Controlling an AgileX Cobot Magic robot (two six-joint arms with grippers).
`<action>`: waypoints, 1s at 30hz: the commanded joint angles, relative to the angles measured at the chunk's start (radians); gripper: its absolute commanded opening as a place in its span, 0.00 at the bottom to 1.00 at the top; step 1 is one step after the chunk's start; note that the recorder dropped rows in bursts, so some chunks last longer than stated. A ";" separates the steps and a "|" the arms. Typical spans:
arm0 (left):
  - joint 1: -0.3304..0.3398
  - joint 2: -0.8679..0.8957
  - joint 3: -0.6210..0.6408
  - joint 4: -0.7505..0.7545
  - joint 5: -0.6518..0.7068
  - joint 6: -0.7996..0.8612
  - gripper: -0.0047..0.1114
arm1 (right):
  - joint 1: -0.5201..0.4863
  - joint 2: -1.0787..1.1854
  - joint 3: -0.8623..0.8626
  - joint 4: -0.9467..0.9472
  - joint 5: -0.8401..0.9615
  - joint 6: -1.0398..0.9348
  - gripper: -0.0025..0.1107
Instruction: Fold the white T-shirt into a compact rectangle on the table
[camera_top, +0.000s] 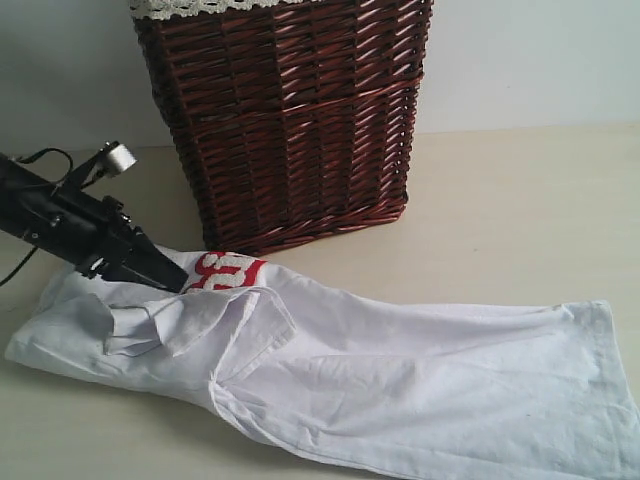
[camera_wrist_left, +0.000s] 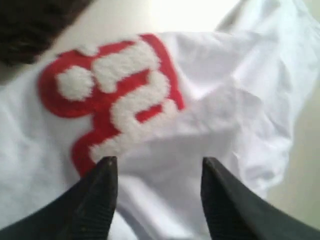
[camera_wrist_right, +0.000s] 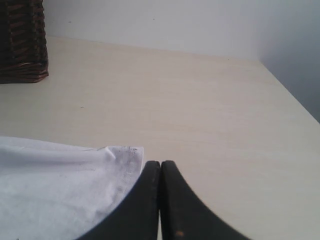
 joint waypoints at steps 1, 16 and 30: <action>-0.066 -0.066 0.024 0.309 0.093 0.106 0.48 | 0.001 0.000 0.005 0.004 0.001 -0.008 0.02; -0.217 -0.061 0.090 0.309 0.046 0.200 0.48 | 0.001 0.000 0.005 0.007 -0.001 -0.008 0.02; -0.217 -0.115 0.090 0.225 -0.415 0.154 0.48 | 0.001 0.000 0.005 0.011 -0.001 -0.008 0.02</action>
